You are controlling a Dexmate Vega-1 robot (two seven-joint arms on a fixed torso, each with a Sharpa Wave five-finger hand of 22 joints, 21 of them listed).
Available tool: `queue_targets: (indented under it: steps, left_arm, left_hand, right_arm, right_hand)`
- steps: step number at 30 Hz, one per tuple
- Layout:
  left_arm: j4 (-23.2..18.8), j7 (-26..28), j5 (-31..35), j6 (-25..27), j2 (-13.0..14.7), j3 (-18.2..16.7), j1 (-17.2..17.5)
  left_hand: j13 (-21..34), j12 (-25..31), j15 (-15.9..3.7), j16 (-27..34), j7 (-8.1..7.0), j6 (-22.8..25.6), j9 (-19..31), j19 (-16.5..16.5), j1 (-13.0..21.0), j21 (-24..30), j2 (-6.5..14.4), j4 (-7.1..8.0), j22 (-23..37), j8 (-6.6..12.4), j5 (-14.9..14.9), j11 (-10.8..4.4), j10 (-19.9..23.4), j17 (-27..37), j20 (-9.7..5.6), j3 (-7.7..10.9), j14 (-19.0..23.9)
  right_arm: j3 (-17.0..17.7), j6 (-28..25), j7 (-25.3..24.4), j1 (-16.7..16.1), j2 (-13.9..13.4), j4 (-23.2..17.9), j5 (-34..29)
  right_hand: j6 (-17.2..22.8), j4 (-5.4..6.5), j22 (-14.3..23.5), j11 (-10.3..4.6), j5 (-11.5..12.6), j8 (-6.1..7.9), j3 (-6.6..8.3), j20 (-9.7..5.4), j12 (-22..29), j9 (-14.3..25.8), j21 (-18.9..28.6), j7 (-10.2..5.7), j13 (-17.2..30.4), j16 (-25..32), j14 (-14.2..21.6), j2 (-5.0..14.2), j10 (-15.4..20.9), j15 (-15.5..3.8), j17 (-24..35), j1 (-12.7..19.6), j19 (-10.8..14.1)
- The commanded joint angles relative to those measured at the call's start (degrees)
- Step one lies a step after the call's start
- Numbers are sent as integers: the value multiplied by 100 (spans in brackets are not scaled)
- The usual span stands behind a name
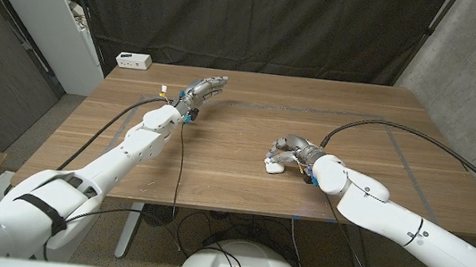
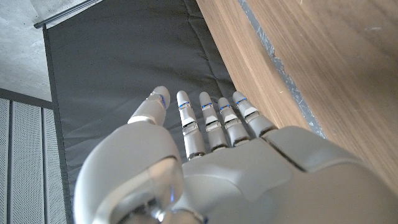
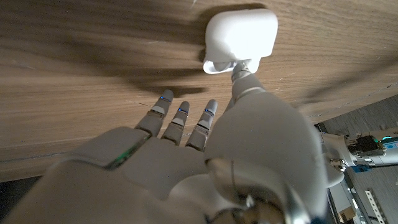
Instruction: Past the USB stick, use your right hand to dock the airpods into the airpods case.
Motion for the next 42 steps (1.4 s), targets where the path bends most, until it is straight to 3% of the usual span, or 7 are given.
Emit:
queue_targets:
  steps: [1,11,14,18,27,36,42]
  left_arm:
    - [-50,2,2,58,26,6,13]
    - [-121,-5,-11,105,70,-2,48]
    - [-159,4,-16,127,92,-8,66]
    - [-209,15,-29,163,121,-20,93]
    - [-146,-49,-8,134,132,-9,28]
    - [328,-257,224,-277,21,101,-353]
    - [1143,-622,348,-866,-262,189,-865]
  left_hand:
    - [16,-14,-241,-16,13,3,13,18,-49,-25,-13,-7,19,-16,46,9,18,13,50,12,-20]
    - [17,-16,-241,-14,-10,-4,12,21,-58,-24,-15,-7,19,-19,47,0,17,13,48,11,-21]
    - [17,-18,-242,-14,-6,3,12,16,-59,-26,-15,-8,19,-16,47,5,12,13,58,12,-21]
    - [17,-17,-244,-13,-4,1,12,14,-57,-27,-14,-10,20,-16,48,2,14,13,67,14,-20]
    - [19,-16,-240,-13,-10,-5,12,14,-60,-27,-17,-12,20,-18,48,0,19,12,72,15,-21]
    - [17,-20,-245,-14,-8,24,12,15,-55,-26,-15,-19,20,-7,50,-8,14,11,75,20,-23]
    - [17,-22,-240,-16,-13,24,11,12,-50,-27,-16,-23,20,-8,51,2,10,10,75,22,-30]
  right_arm:
    - [149,71,-148,-132,16,-44,196]
    - [414,-109,-251,-250,53,-164,674]
    - [323,-333,-317,-210,7,-329,570]
    - [211,-637,-406,-158,-1,-503,467]
    - [-423,-1872,-733,180,213,-994,-155]
    - [-781,-2648,-1096,494,572,-1055,-279]
    - [-972,-2822,-1295,713,651,-1018,-288]
  right_hand:
    - [46,16,1,-18,5,58,13,8,20,47,16,24,17,38,28,-8,32,-753,7,-45,32]
    - [-90,27,1,30,1,66,-2,14,16,156,10,97,25,43,41,-21,41,-729,13,-91,47]
    - [-529,25,1,205,4,-59,4,13,-23,261,3,170,34,37,38,-10,-50,-715,19,-118,56]
    - [-903,41,2,248,-5,-223,-40,58,-30,253,8,243,41,31,42,-78,-78,-667,21,-207,89]
    - [-1043,58,1,486,-25,-270,-94,168,-31,247,19,432,50,21,79,-197,-109,-550,23,-346,160]
    - [-819,155,5,658,-46,-186,-285,297,-56,220,-8,616,38,-37,5,-471,-183,-353,45,-753,129]
    - [-739,170,6,697,-37,-141,-326,327,-74,243,-10,647,26,-56,-26,-522,-227,-313,48,-845,121]
